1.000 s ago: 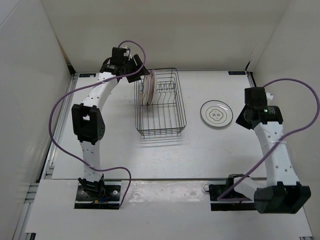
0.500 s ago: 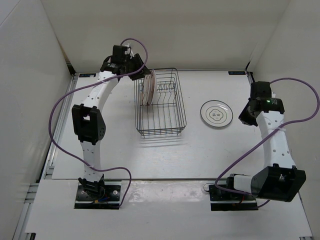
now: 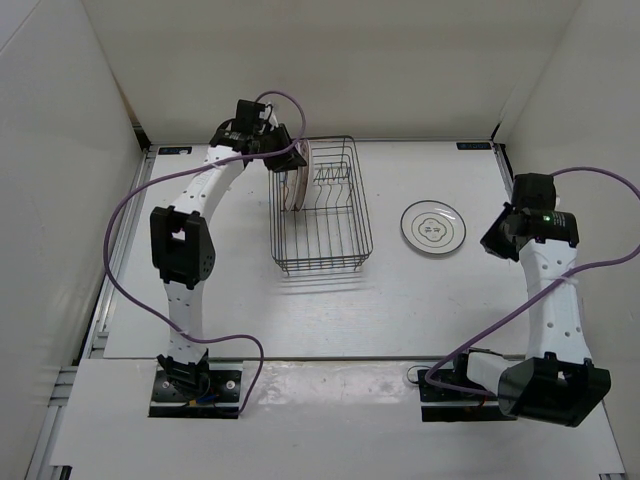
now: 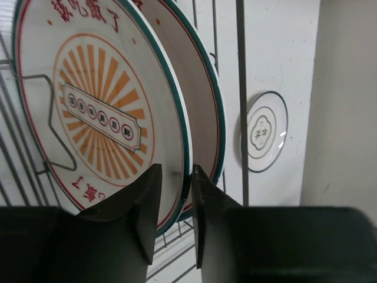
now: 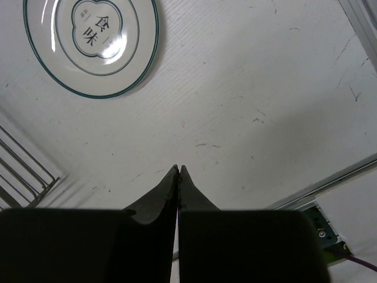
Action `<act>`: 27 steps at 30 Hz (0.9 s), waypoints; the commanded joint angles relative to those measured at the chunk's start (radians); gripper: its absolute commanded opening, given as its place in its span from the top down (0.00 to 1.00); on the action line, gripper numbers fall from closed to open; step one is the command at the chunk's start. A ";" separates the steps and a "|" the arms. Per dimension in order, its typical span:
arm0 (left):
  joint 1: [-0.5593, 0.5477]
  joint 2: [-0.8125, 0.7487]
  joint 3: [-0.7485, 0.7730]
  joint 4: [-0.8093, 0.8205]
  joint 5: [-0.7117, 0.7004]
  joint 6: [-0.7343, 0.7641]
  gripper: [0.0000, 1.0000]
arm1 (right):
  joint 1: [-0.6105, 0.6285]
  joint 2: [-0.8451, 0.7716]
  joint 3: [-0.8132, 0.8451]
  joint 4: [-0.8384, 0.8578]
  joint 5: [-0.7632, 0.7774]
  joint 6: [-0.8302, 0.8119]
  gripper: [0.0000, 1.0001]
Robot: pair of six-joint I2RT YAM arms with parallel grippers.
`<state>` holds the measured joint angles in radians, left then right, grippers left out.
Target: Unload the plates from the dish rack
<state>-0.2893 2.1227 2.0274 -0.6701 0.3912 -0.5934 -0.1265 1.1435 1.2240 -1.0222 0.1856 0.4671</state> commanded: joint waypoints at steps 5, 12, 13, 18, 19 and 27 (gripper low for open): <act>-0.005 -0.007 -0.024 -0.040 0.046 0.049 0.72 | -0.021 -0.028 -0.034 0.014 -0.012 -0.004 1.00; -0.008 -0.010 0.050 -0.069 0.043 0.076 0.96 | -0.024 -0.027 -0.050 0.034 -0.025 -0.002 1.00; -0.008 -0.021 0.056 -0.065 0.040 0.075 0.99 | -0.024 -0.019 -0.050 0.040 -0.023 -0.002 1.00; -0.007 -0.058 0.086 -0.059 0.055 0.073 0.99 | -0.030 0.012 -0.032 0.054 -0.008 0.001 1.00; -0.010 -0.064 0.086 -0.042 0.058 0.075 0.99 | -0.032 0.027 -0.020 0.059 -0.008 -0.002 1.00; -0.002 -0.153 0.129 -0.068 0.058 0.122 0.99 | -0.045 0.082 0.019 0.065 -0.020 0.011 1.00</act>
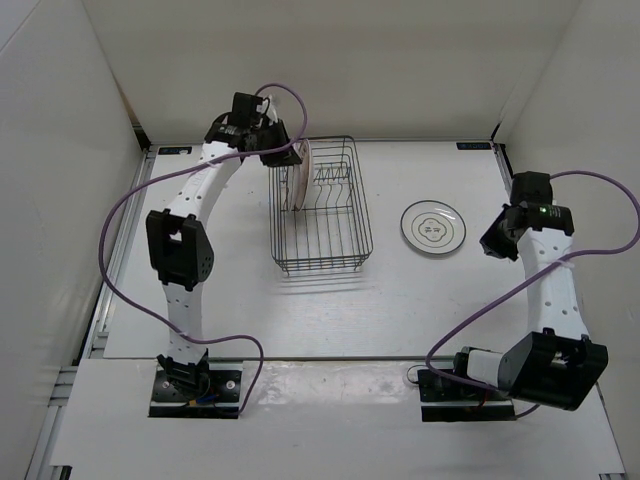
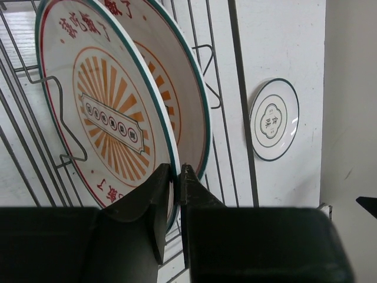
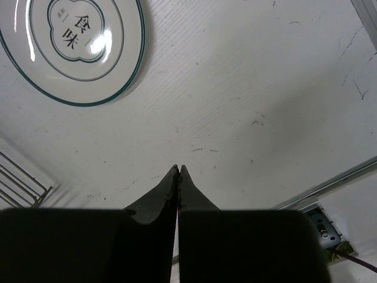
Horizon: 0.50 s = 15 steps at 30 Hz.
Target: Unload the plates from the dish rack
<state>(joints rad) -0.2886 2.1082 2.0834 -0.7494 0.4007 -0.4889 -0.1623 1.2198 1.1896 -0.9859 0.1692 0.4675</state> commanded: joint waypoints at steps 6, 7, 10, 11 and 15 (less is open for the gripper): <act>-0.001 -0.224 0.107 0.064 0.055 -0.003 0.99 | -0.013 0.023 0.056 0.024 -0.014 0.013 1.00; -0.003 -0.243 0.133 0.068 0.052 -0.007 1.00 | -0.013 0.021 0.053 0.029 -0.014 0.013 1.00; 0.000 -0.280 0.171 0.071 0.027 -0.013 1.00 | -0.011 0.024 0.050 0.027 -0.020 0.019 1.00; -0.001 -0.296 0.185 0.067 0.009 -0.011 1.00 | -0.013 0.026 0.050 0.030 -0.022 0.019 1.00; 0.000 -0.346 0.173 -0.030 -0.068 0.087 1.00 | -0.011 0.027 0.050 0.038 -0.043 0.017 1.00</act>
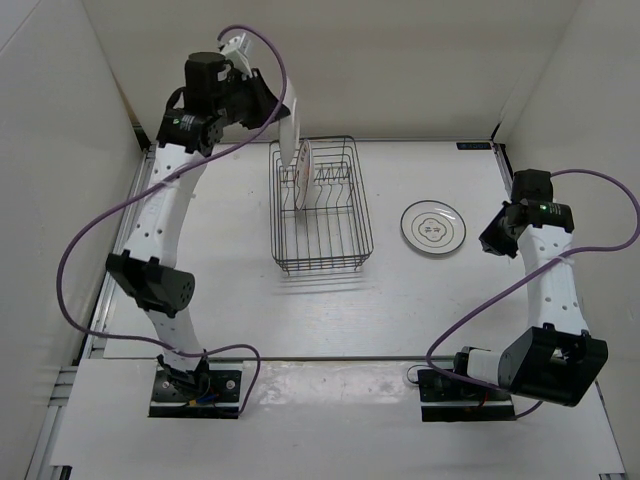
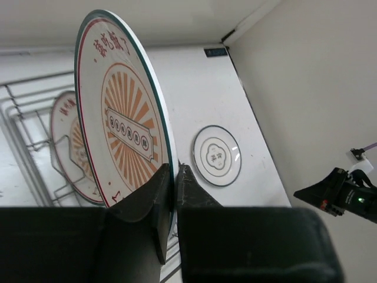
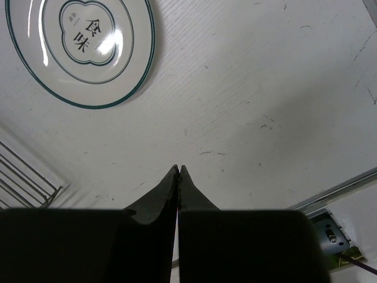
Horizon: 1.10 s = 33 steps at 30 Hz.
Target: Unload the plates from the dish rack
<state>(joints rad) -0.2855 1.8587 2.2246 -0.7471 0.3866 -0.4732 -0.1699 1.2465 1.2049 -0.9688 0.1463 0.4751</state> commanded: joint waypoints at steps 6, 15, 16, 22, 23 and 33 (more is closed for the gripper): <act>-0.001 -0.119 -0.057 -0.305 -0.463 0.244 1.00 | 0.000 0.004 0.018 0.041 -0.071 0.017 1.00; 0.046 -0.020 -0.276 -0.311 -0.758 0.392 1.00 | 0.007 0.025 0.028 0.044 -0.080 0.048 1.00; 0.051 -0.015 -0.299 -0.305 -0.761 0.400 1.00 | 0.007 0.025 0.044 0.041 -0.073 0.043 1.00; 0.120 -0.001 -0.494 -0.301 -0.818 0.375 1.00 | 0.032 0.005 0.050 0.027 -0.019 0.022 1.00; 0.127 -0.003 -0.514 -0.296 -0.815 0.374 0.98 | 0.035 0.004 0.050 0.025 -0.010 0.019 1.00; 0.164 -0.015 -0.692 -0.251 -0.770 0.309 0.54 | 0.072 0.024 0.093 0.015 0.093 -0.020 1.00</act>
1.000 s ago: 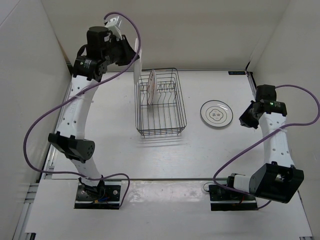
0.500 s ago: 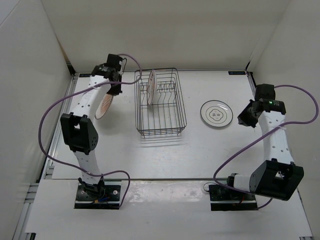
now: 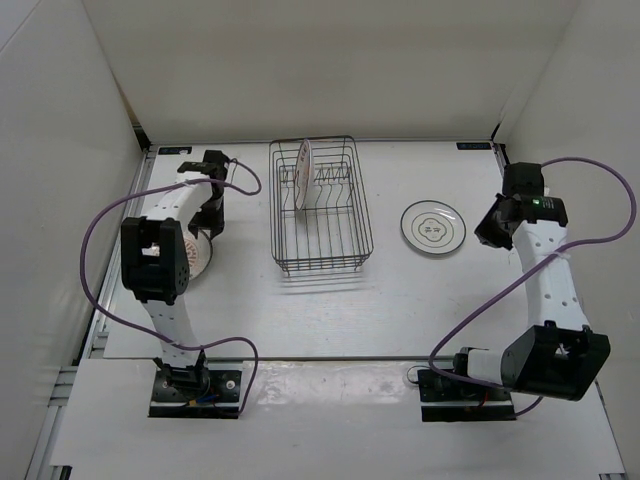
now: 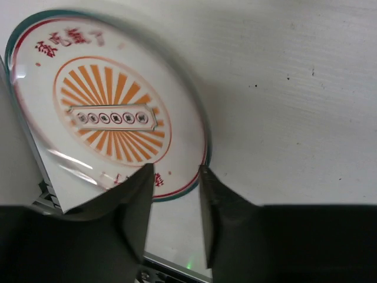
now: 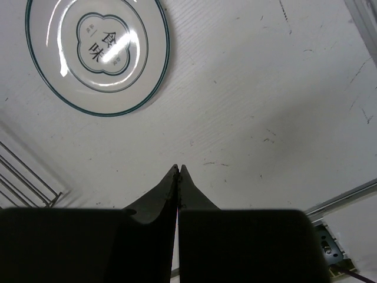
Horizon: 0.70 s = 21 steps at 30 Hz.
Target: Unload the plates from the dish rack
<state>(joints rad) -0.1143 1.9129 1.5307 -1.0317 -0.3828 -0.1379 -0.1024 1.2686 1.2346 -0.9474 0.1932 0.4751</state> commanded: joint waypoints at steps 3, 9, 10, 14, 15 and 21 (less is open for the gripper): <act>-0.008 -0.052 0.032 0.024 0.001 -0.037 0.15 | -0.002 0.027 0.092 -0.004 0.060 -0.018 1.00; -0.007 -0.023 0.172 -0.076 0.007 -0.152 0.00 | -0.023 0.165 0.257 -0.028 0.106 0.042 1.00; -0.004 -0.034 0.189 -0.105 0.002 -0.173 0.00 | -0.031 0.181 0.281 0.025 0.089 0.062 1.00; 0.039 -0.113 0.304 -0.237 0.062 -0.305 0.00 | 0.161 0.393 0.460 0.323 -0.176 0.185 1.00; 0.045 -0.138 0.292 -0.241 0.070 -0.318 0.00 | 0.267 0.523 1.082 0.332 -0.181 0.145 1.00; 0.169 -0.374 0.083 -0.336 0.150 -0.537 0.00 | 0.698 0.695 0.981 0.188 -0.046 -0.014 1.00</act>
<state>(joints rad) 0.0059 1.6470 1.6566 -1.2701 -0.2955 -0.5507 0.5240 1.9907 2.0514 -0.6147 0.1242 0.5095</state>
